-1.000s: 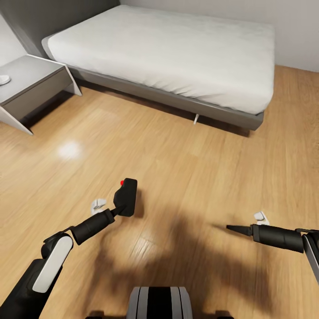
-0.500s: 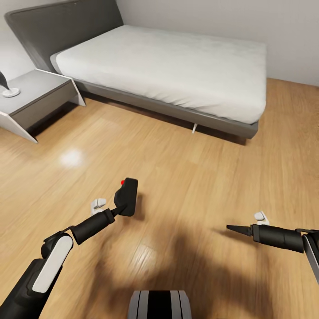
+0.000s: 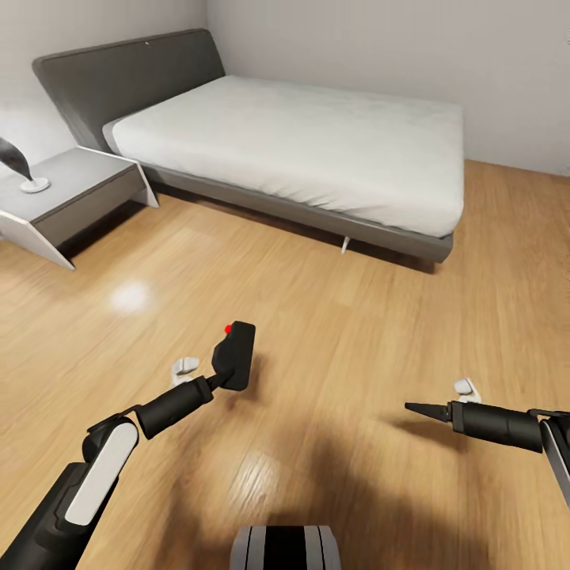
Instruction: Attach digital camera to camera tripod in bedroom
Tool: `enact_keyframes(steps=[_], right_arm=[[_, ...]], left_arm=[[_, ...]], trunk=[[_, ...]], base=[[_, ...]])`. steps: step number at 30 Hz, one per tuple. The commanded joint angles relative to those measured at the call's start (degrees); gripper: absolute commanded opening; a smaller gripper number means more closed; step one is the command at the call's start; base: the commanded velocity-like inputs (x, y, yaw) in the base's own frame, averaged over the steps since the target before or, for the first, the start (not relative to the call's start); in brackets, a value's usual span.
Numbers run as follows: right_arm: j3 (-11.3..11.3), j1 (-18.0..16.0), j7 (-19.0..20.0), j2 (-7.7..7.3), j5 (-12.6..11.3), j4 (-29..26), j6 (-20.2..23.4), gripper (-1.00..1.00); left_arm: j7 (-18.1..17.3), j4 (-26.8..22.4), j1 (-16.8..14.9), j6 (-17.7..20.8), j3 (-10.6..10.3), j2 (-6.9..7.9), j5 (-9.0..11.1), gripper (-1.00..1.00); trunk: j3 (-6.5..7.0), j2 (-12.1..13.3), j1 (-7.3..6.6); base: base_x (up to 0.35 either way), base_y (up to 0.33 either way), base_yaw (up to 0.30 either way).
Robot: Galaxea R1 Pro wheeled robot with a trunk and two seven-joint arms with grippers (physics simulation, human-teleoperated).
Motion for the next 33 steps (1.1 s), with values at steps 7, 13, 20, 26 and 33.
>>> enact_keyframes(steps=[7,13,20,26,33], right_arm=[[0.0,0.0,-0.1,0.05,-0.1,0.0,0.5,1.0],[0.0,0.0,-0.4,0.06,-0.1,0.0,0.5,1.0],[0.1,0.0,-0.5,0.2,-0.1,0.0,0.5,1.0],[0.1,0.0,-0.5,0.34,-0.1,0.0,0.5,1.0],[0.1,0.0,-0.6,0.3,0.2,0.0,0.5,1.0]], left_arm=[[0.1,0.0,0.0,0.2,-0.2,-1.38,0.0,-1.0],[0.1,-0.1,0.0,0.2,-0.3,-1.9,0.0,-1.0],[0.1,0.0,0.0,0.2,-0.3,-2.08,0.0,-1.0],[0.1,0.2,0.1,0.3,-0.2,-2.1,0.0,-1.0],[0.4,0.5,0.0,0.3,-0.2,-2.14,-0.2,-1.0]], trunk=[[1.52,0.1,-0.19],[2.85,0.2,-0.34],[4.4,0.3,-0.52],[5.73,0.3,-0.68],[7.28,0.4,-0.86]], base=[[0.0,0.0,0.0],[0.0,0.0,0.0],[0.0,0.0,0.0],[0.0,0.0,0.0],[0.0,0.0,0.0]])
